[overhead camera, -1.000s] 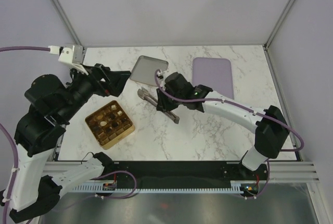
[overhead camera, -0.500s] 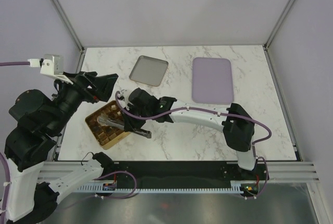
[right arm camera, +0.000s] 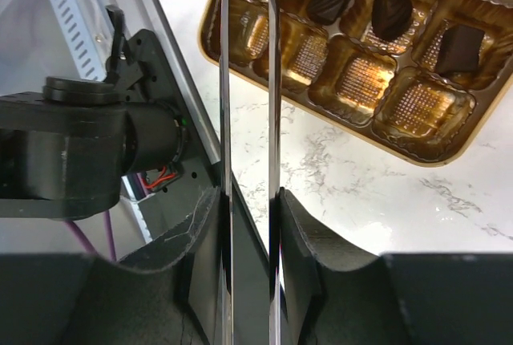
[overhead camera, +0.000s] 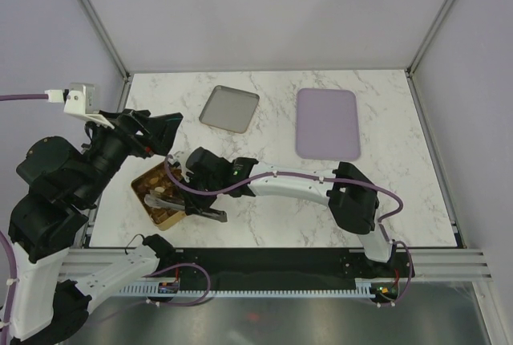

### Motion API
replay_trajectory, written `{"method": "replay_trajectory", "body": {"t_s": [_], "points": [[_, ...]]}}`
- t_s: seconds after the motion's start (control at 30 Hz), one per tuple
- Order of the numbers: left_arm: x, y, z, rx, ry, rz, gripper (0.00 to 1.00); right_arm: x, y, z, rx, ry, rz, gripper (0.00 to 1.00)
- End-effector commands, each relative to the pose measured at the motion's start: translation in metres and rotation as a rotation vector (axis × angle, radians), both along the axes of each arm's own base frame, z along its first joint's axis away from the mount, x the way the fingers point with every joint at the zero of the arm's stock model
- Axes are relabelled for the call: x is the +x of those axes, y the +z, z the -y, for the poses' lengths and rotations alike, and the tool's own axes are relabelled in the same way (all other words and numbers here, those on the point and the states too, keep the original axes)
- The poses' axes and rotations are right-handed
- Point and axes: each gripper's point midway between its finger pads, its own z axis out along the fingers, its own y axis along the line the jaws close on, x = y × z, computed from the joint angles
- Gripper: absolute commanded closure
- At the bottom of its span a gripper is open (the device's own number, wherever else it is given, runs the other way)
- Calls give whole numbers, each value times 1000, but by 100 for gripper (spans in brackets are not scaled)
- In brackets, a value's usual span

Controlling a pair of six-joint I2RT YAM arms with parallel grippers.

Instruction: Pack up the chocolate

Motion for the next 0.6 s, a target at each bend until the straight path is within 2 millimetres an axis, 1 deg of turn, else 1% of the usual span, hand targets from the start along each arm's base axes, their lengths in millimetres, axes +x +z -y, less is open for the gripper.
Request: {"method": "replay_trajectory", "body": {"t_s": [0.0,0.03,0.23,0.43,0.57], "points": [[2,9,-4,-1,23,35,0,6,14,-8,33,7,38,62],[2,9,-4,-1,23,35,0,6,9,-8,24,8,38,62],[8,6,0,12,22,26,0,10,3,-11,11,8,45,60],[15,2,3,35,28,13,0,14,8,-14,21,4,67,57],[17,3,5,34,25,14,0,16,12,-15,25,-1,85,55]]}}
